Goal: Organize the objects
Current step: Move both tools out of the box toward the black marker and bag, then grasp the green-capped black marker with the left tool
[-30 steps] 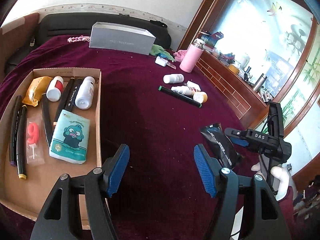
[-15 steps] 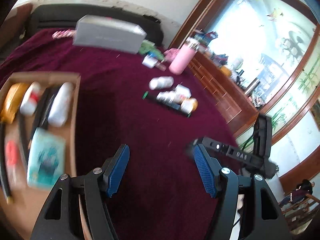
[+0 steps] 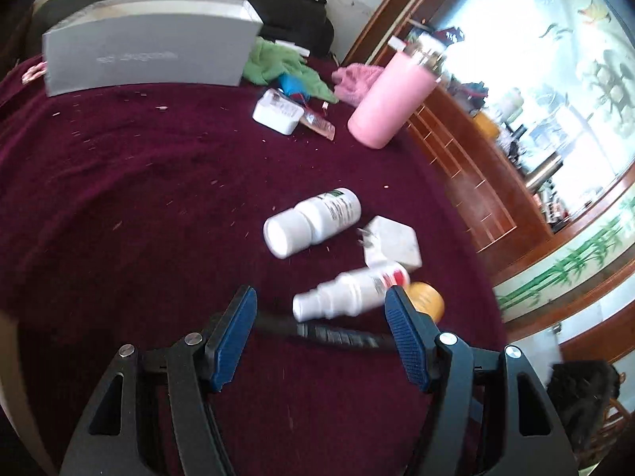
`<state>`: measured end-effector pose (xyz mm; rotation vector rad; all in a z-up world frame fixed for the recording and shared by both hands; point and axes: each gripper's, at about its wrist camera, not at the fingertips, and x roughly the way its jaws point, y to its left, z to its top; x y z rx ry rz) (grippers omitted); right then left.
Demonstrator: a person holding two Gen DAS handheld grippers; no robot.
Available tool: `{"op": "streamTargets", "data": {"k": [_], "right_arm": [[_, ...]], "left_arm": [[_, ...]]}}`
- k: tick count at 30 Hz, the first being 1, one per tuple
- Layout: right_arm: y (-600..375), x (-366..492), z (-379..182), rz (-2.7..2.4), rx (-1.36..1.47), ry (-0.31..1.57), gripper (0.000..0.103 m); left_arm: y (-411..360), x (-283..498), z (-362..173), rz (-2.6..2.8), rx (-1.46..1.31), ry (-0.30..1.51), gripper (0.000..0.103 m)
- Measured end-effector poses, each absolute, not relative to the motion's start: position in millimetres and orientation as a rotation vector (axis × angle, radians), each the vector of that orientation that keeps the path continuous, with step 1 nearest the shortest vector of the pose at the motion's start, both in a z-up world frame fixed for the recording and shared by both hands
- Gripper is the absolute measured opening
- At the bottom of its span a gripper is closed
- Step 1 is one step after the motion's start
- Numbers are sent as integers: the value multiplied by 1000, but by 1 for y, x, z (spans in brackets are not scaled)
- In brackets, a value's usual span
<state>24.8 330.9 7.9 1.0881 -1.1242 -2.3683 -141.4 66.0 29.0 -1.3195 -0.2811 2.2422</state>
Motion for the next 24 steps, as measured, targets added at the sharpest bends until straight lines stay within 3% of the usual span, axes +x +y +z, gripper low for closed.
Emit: {"op": "streamTargets", "data": {"k": [5,9,14,16,22,24], "right_arm": [[325,20,8,-2370,1103,-1093,84],[328,20,7,-2351,1081,-1125,84],[326,21,8,-2358,1092,-1106,85],[326,21,9,-2357,1090,-1108,85],[326,21,9,-2360,1089,-1107,85],[327,22,9,-2358,1087,-1112,85]], "left_arm": [[91,-149,4,2077,-1393,-269,61],[96,-115,5,1980,-1375,-131,62],[86,-69,6,1841,-1419,-114,62],[88,-55,10,1884,-1395,-3,62],[128,-13,11,2042,-1276,587,63],[132,-11,12,2067,-1245,613,64]]}}
